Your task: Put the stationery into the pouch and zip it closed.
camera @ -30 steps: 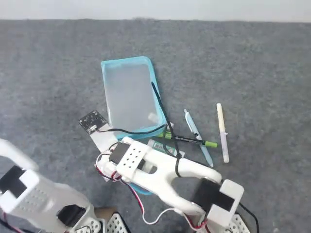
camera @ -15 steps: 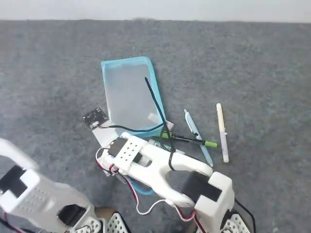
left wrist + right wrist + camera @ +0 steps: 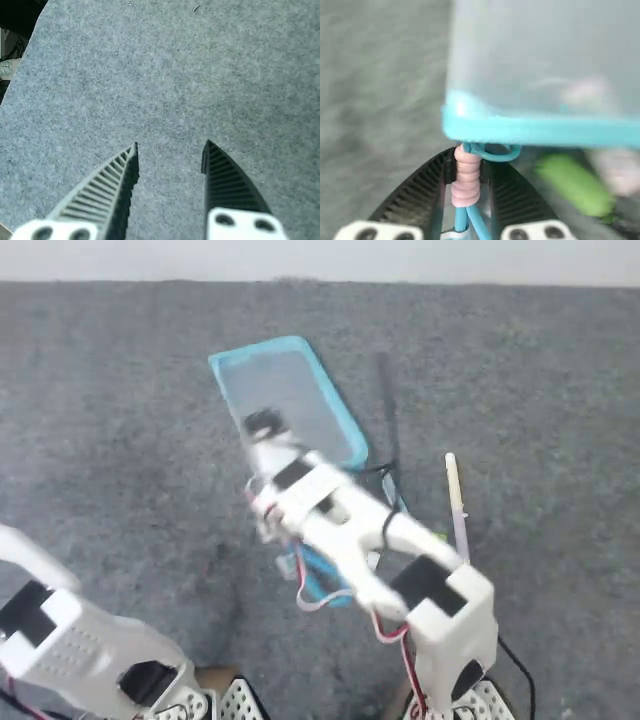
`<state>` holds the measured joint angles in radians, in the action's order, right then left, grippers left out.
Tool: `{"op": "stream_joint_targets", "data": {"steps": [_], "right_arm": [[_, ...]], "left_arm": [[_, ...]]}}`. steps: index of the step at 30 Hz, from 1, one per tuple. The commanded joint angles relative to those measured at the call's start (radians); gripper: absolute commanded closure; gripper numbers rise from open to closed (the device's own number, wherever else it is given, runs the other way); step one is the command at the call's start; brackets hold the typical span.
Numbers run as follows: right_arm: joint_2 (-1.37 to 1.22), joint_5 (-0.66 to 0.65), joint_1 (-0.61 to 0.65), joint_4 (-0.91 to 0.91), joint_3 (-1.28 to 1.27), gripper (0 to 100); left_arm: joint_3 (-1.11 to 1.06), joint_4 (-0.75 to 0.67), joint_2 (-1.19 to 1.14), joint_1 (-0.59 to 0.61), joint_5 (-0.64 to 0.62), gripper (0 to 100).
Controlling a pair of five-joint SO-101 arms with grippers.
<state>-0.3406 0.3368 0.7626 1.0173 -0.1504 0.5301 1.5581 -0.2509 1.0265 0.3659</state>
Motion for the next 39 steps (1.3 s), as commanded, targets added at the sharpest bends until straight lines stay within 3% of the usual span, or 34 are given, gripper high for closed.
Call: {"op": "stream_joint_targets", "data": {"steps": [1, 8, 11, 14, 17, 22, 26, 30, 35, 39], "right_arm": [[0.039, -0.023, -0.119, 0.094, 0.153, 99.2], [0.268, -0.150, -0.245, 0.185, 0.216, 99.2], [0.367, -0.301, -0.308, 0.232, 0.216, 99.2], [0.456, -0.433, -0.355, 0.288, 0.216, 99.2], [0.550, -0.457, -0.386, 0.328, 0.215, 99.2], [0.702, -0.560, -0.361, 0.328, 0.109, 99.2], [0.811, -0.660, -0.340, 0.280, -0.092, 99.2], [0.920, -0.740, -0.344, 0.180, -0.308, 99.1], [1.046, -0.671, -0.341, 0.113, -0.489, 99.1], [1.133, -0.669, -0.323, 0.111, -0.554, 99.1]], "left_arm": [[0.050, -0.006, 0.021, 0.000, 0.009, 80], [0.073, 0.124, 0.023, -0.077, 0.069, 80], [0.065, 0.161, 0.041, -0.130, 0.069, 80], [0.036, 0.196, 0.114, -0.204, 0.068, 80], [-0.070, 0.196, 0.279, -0.288, 0.066, 80], [-0.526, 0.133, 0.654, -0.477, 0.074, 80], [-1.058, -0.089, 0.988, -0.578, 0.075, 80], [-1.486, -0.252, 1.344, -0.595, 0.097, 80], [-1.751, -0.264, 1.720, -0.594, 0.095, 80], [-1.833, -0.269, 1.950, -0.600, 0.098, 80]]}}
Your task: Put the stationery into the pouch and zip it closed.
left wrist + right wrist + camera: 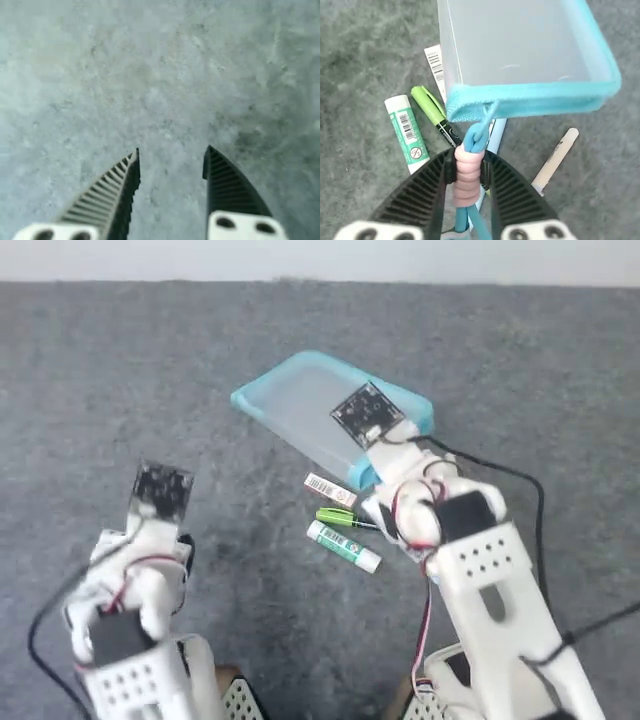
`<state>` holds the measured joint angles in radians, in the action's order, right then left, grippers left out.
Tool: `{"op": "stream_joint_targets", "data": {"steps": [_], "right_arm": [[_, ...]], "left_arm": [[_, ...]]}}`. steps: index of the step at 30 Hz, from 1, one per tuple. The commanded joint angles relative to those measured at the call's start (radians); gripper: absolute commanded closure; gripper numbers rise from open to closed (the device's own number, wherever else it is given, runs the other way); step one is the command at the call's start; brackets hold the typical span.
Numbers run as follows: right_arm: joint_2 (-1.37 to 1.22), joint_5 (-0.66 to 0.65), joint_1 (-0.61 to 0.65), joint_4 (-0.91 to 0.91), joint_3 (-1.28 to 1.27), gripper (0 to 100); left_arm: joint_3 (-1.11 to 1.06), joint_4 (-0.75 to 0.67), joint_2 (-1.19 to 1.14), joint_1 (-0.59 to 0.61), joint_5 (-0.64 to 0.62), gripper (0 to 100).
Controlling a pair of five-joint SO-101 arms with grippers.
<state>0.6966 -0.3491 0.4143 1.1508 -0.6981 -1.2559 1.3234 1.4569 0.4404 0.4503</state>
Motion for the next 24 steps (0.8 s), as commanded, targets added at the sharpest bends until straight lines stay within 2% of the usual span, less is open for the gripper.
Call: {"op": "stream_joint_targets", "data": {"steps": [1, 4, 12, 15, 18, 21, 24], "right_arm": [[0.111, 0.017, 0.033, -0.021, -0.018, 99.1], [0.148, 0.017, 0.070, -0.027, -0.068, 99.1], [0.157, 0.018, 0.104, -0.019, -0.100, 99.1], [0.157, 0.043, 0.110, -0.021, -0.100, 99.1], [0.157, 0.038, 0.170, -0.030, -0.094, 99.1], [0.153, 0.040, 0.254, -0.018, -0.061, 99.0], [0.113, 0.043, 0.274, 0.019, -0.002, 99.2]], "left_arm": [[-0.067, -0.035, 0.290, -0.015, 0.014, 80], [-0.157, -0.083, 0.384, -0.014, 0.014, 80], [-0.430, -0.348, 0.362, -0.014, 0.009, 80], [-0.423, -0.305, 0.365, -0.015, 0.009, 80], [-0.429, -0.292, 0.364, -0.048, 0.009, 80], [-0.387, -0.295, 0.361, -0.103, 0.009, 78], [-0.328, -0.292, 0.359, -0.161, -0.021, 76]]}}
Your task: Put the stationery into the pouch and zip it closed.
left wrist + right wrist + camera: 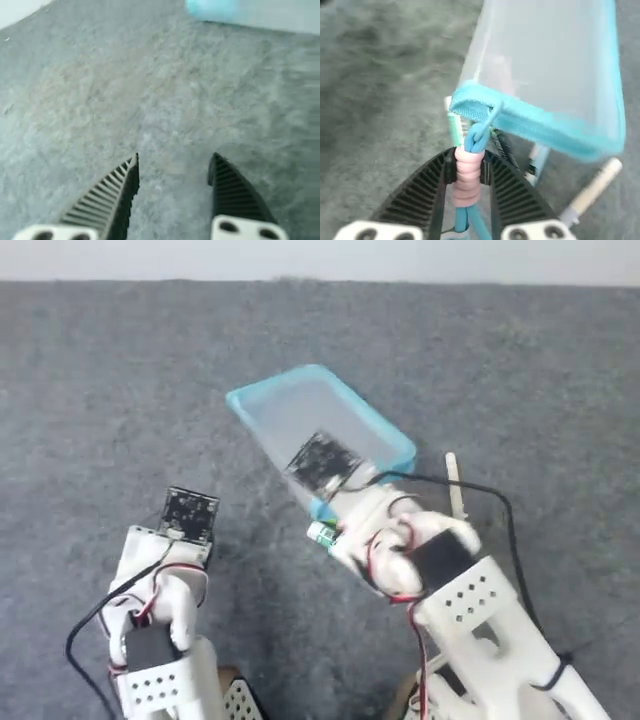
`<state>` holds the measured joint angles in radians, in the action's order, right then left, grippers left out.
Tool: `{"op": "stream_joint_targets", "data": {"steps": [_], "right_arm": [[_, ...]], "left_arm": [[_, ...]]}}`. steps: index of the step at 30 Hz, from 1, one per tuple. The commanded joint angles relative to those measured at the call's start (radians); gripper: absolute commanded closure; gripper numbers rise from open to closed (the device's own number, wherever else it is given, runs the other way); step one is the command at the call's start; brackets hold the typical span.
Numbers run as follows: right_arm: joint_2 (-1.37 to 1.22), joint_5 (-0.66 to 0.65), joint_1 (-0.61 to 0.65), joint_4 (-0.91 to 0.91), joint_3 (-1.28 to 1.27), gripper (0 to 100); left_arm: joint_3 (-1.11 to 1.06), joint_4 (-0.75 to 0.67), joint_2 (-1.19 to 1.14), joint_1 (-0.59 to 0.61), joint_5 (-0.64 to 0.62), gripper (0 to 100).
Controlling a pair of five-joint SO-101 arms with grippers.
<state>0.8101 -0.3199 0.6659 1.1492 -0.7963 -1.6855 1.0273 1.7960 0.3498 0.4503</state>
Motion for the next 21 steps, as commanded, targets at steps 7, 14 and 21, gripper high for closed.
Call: {"op": "stream_joint_targets", "data": {"steps": [7, 14, 21], "right_arm": [[-0.030, 0.040, 0.021, 0.018, 0.152, 99.2], [0.119, 0.080, 0.018, -0.070, 0.014, 99.2], [0.231, 0.100, -0.107, -0.116, -0.115, 99.2]], "left_arm": [[0.334, 0.089, -0.057, -0.087, -0.098, 76], [0.693, 0.126, -0.522, -0.189, -0.262, 75], [0.745, 0.032, -0.738, -0.322, -0.370, 76]]}}
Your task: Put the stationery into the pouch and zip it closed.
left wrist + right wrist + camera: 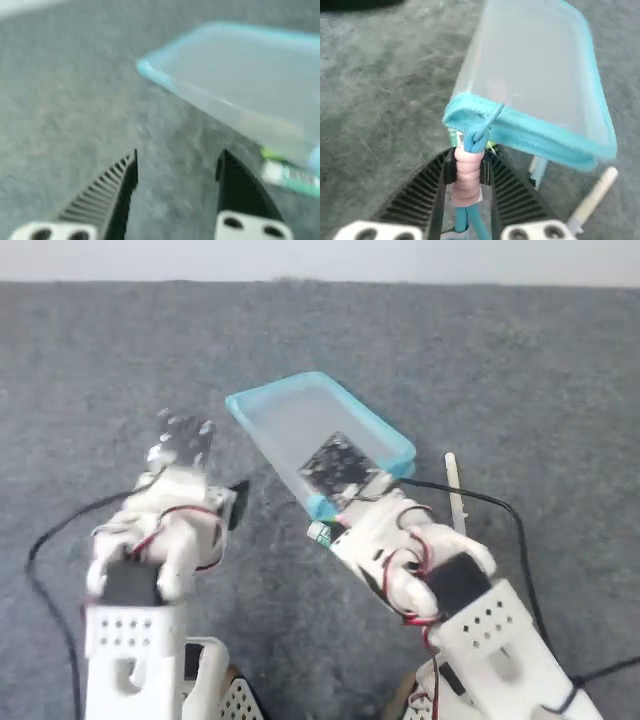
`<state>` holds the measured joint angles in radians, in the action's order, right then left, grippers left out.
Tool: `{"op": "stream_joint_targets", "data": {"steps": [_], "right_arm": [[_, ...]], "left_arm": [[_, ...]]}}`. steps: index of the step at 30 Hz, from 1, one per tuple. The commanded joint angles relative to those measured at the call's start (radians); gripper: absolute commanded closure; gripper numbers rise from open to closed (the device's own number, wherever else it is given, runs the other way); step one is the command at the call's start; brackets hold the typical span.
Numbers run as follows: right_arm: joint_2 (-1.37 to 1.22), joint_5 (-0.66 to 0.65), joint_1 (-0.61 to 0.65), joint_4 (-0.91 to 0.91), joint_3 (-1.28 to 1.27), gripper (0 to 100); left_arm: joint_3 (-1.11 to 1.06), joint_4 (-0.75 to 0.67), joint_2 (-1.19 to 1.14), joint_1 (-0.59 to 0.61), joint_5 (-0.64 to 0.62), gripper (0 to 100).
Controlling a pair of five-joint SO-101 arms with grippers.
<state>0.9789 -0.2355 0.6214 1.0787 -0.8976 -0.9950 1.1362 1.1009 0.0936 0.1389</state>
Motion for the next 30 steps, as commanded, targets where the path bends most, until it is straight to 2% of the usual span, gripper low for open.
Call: {"op": "stream_joint_targets", "data": {"steps": [1, 5, 8, 12, 19, 24, 30], "right_arm": [[0.065, 0.017, -0.076, -0.062, -0.034, 99.2], [0.073, 0.025, -0.087, -0.119, -0.109, 99.2], [0.074, 0.109, -0.088, -0.168, -0.149, 99.2], [0.074, 0.118, -0.088, -0.185, -0.163, 99.2], [0.067, 0.120, -0.082, -0.202, -0.163, 99.2], [0.067, 0.114, -0.082, -0.206, -0.153, 99.2], [0.065, 0.075, -0.082, -0.199, -0.110, 99.2]], "left_arm": [[0.050, -0.095, -0.044, -0.084, -0.074, 76], [-0.027, -0.204, -0.044, -0.140, -0.086, 76], [-0.124, -0.311, -0.043, -0.146, -0.087, 76], [-0.214, -0.381, -0.043, -0.147, -0.089, 76], [-0.220, -0.376, -0.043, -0.170, -0.089, 76], [-0.217, -0.321, -0.035, -0.272, -0.086, 75], [-0.229, -0.192, 0.206, -0.327, -0.081, 75]]}}
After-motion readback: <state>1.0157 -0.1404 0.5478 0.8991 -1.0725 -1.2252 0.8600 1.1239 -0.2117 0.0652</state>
